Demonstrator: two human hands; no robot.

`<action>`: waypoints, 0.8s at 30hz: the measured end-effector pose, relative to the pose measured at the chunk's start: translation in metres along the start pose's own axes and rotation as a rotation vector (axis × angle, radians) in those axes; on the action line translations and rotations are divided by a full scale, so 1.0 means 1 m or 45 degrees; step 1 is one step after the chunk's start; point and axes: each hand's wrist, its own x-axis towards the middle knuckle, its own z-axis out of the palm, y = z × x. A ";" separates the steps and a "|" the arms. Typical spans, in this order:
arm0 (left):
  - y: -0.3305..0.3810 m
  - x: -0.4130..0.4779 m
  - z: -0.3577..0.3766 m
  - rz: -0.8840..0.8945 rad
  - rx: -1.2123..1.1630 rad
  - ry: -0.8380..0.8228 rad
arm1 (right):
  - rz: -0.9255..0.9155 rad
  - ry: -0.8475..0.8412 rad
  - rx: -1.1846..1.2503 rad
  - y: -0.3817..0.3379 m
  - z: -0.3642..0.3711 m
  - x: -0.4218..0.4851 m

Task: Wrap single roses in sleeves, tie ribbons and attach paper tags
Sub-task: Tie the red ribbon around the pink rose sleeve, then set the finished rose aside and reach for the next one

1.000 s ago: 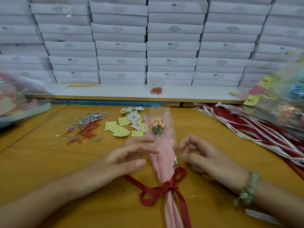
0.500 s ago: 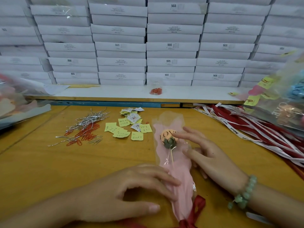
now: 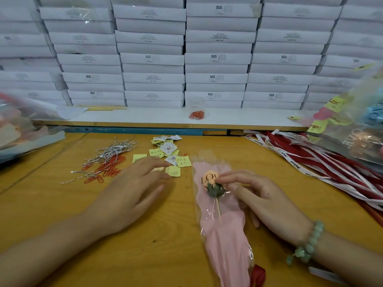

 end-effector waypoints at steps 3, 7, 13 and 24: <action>-0.009 0.003 0.006 0.006 0.083 -0.184 | 0.004 -0.009 0.084 -0.003 0.000 -0.002; -0.008 0.004 0.008 -0.010 0.057 -0.289 | -0.008 -0.090 0.169 -0.008 -0.001 -0.005; 0.011 0.003 0.003 0.112 0.167 0.059 | 0.052 -0.318 0.347 -0.010 0.000 -0.005; 0.009 0.000 0.006 0.245 0.350 0.323 | 0.087 -0.291 0.351 -0.001 0.003 -0.002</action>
